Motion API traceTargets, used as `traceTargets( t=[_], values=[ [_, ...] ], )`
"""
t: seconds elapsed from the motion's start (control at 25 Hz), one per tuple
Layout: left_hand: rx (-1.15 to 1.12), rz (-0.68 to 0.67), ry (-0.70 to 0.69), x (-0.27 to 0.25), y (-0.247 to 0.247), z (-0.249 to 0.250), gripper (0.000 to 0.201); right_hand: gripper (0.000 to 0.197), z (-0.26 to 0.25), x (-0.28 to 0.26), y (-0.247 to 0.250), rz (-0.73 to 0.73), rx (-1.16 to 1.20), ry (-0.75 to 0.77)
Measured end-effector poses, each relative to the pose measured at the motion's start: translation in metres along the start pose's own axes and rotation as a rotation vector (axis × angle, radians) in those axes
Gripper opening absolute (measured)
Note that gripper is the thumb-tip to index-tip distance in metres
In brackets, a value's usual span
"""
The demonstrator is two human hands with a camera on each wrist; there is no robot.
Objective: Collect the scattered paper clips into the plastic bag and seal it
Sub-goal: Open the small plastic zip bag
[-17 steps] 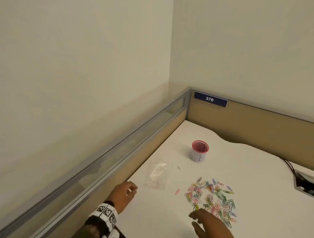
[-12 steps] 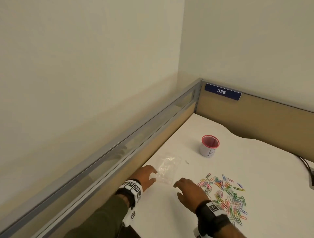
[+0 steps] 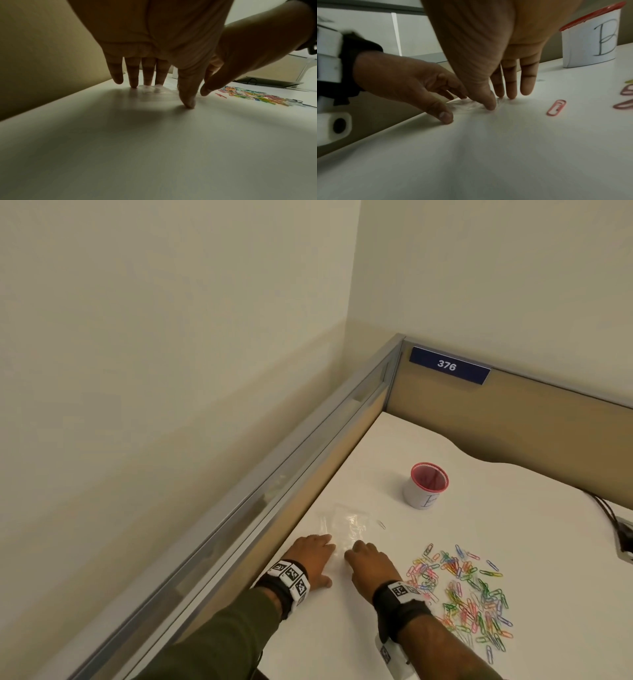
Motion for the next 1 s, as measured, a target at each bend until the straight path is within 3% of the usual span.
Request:
traceTargets(
  t=[0.2, 0.4, 0.48, 0.72, 0.84, 0.92, 1.0],
  values=[
    [-0.002, 0.085, -0.042, 0.0, 0.007, -0.002, 0.046, 0.023, -0.003, 0.01, 0.007, 0.002, 0.034, -0.043],
    [-0.083, 0.122, -0.026, 0.002, 0.01, -0.002, 0.023, 0.038, -0.003, 0.014, 0.008, -0.044, 0.147, -0.083],
    [-0.165, 0.192, 0.006, -0.001, 0.018, -0.002, 0.017, 0.034, -0.005, 0.013, 0.01, -0.033, 0.135, -0.077],
    [-0.367, 0.506, -0.117, -0.008, 0.049, 0.0, 0.021, 0.018, -0.003, 0.004, 0.043, 0.278, 0.207, -0.115],
    [-0.634, 0.694, -0.046, -0.015, 0.059, -0.001, 0.031, 0.014, 0.007, -0.004, 0.068, 0.412, 0.342, -0.192],
    [-0.955, 0.659, 0.02, -0.017, 0.063, 0.008, 0.02, 0.011, 0.014, -0.01, 0.078, 0.469, 0.409, -0.213],
    [-1.257, 0.571, -0.028, -0.016, 0.063, 0.024, 0.021, 0.011, 0.018, -0.016, 0.082, 0.475, 0.421, -0.195]
  ],
)
Point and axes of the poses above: each hand's wrist, its own x-axis towards the middle knuckle, its own y-axis out of the back of the hand, z = x × y, the point moved 2 cm from there along x, towards the middle knuckle, and after that the axes turned 6 degrees about -z, right-handed, at the moved point
